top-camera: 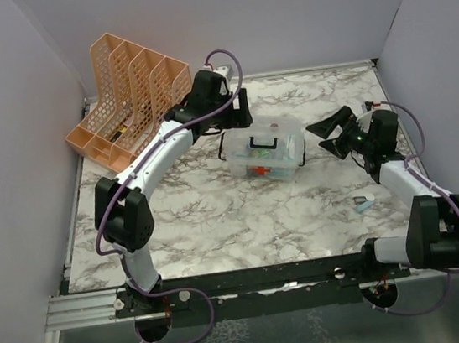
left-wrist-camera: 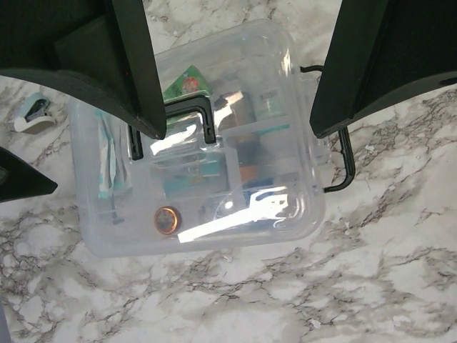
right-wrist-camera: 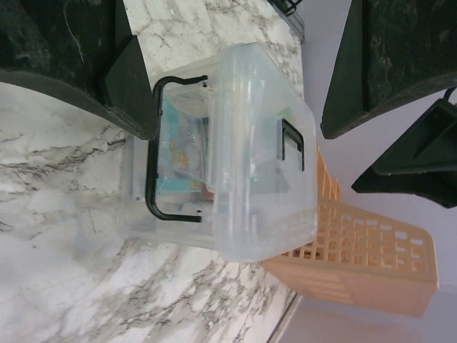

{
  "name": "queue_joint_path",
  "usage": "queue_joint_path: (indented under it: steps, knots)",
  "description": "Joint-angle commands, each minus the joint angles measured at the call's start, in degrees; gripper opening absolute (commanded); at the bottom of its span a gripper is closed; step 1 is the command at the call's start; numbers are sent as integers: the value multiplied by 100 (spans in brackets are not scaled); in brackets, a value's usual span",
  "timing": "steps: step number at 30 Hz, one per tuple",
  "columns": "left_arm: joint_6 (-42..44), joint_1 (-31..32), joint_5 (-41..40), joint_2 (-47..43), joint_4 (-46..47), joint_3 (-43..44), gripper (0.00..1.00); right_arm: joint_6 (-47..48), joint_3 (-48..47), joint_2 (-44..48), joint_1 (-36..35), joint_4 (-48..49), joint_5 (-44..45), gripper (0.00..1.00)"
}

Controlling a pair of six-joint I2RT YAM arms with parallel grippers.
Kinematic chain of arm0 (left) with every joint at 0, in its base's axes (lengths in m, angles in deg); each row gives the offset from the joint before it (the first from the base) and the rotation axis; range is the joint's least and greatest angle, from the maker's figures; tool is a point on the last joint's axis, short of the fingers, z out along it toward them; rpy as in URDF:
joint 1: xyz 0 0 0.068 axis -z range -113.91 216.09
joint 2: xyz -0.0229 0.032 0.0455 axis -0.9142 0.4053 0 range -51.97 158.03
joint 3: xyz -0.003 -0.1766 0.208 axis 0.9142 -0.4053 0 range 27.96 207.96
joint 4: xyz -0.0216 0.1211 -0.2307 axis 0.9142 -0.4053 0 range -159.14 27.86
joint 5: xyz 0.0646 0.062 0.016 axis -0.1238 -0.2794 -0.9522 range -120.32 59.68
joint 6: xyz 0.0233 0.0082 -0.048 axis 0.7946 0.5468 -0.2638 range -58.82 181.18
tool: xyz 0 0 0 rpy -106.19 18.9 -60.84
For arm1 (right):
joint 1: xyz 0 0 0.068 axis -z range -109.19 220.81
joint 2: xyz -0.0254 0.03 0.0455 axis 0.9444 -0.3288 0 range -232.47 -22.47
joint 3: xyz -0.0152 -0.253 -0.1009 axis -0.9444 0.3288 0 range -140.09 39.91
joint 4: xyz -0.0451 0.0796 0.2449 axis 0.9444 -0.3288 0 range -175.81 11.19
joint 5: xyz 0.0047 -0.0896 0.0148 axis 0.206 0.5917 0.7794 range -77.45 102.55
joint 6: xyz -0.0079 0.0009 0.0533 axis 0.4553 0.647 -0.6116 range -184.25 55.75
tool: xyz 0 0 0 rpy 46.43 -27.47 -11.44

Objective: Organize the medicine kit

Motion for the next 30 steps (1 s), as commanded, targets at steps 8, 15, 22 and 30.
queue_joint_path:
  steps: [8, 15, 22, 30]
  knots:
    - [951, 1137, -1978, 249, -112, 488, 95, -1312, 826, -625, 316, 1883, -930, 97]
    - [1085, 1380, -2461, 545, -397, 629, 95, -1851, 1106, -1276, 316, 3038, -1319, 90]
    - [1247, 1526, -2644, 741, -578, 621, 94, -2337, 1283, -1829, 277, 4088, -1421, 90]
    - [1398, 1591, -2800, 882, -794, 652, 92, -3052, 1427, -2471, 186, 5446, -1467, 96]
